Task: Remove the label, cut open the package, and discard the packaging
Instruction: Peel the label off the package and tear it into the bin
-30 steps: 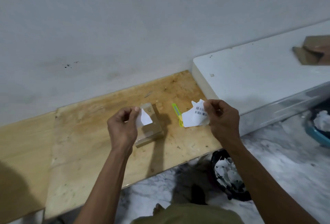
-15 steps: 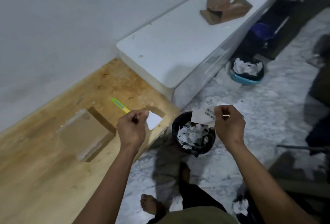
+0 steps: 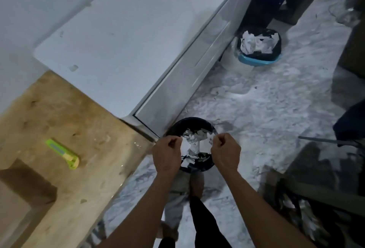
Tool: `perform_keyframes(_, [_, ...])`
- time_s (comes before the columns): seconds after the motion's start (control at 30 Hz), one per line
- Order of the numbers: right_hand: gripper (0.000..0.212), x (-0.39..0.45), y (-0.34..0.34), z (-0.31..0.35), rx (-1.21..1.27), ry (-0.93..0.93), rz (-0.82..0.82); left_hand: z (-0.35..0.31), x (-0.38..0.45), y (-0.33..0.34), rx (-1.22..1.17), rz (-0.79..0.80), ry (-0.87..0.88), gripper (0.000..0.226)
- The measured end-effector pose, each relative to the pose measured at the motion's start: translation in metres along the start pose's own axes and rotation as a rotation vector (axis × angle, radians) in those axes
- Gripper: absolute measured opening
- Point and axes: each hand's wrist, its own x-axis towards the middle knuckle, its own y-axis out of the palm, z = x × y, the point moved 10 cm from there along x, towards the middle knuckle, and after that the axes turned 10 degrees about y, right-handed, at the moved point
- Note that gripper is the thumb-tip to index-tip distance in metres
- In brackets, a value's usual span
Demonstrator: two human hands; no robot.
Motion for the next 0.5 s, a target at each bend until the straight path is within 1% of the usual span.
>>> perform_keyframes(0.13, [0.011,0.047,0.037,-0.015,-0.073,0.009,0.050,0.035,0.027,0.061,0.025,0.065,-0.096,0.015])
perform_keyframes(0.27, [0.017,0.076,0.075,-0.028,-0.164,0.002,0.144,0.068,0.043,0.101,0.057,0.130,-0.170,0.026])
perform_keyframes(0.37, [0.022,0.086,0.091,-0.037,-0.200,0.012,0.194,0.078,0.047,0.112,0.105,0.162,-0.178,0.035])
perform_keyframes(0.5, [0.027,0.086,0.094,-0.041,-0.193,0.016,0.255,0.080,0.043,0.107,0.120,0.160,-0.191,0.038])
